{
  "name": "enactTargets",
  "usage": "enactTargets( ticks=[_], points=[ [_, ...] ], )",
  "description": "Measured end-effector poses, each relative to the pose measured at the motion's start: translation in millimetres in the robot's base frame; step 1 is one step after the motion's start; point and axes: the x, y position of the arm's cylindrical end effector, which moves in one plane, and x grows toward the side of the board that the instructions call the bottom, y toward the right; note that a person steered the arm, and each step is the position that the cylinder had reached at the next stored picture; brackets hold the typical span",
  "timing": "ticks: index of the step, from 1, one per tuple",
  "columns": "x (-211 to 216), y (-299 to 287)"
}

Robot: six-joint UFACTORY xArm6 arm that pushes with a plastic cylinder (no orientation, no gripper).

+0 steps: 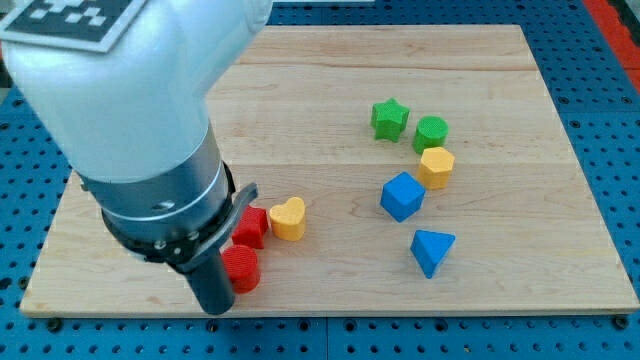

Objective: Move the yellow heart towards the yellow hexagon

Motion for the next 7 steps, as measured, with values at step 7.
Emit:
enactTargets(
  ticks=[7],
  points=[
    [-69,47]
  ],
)
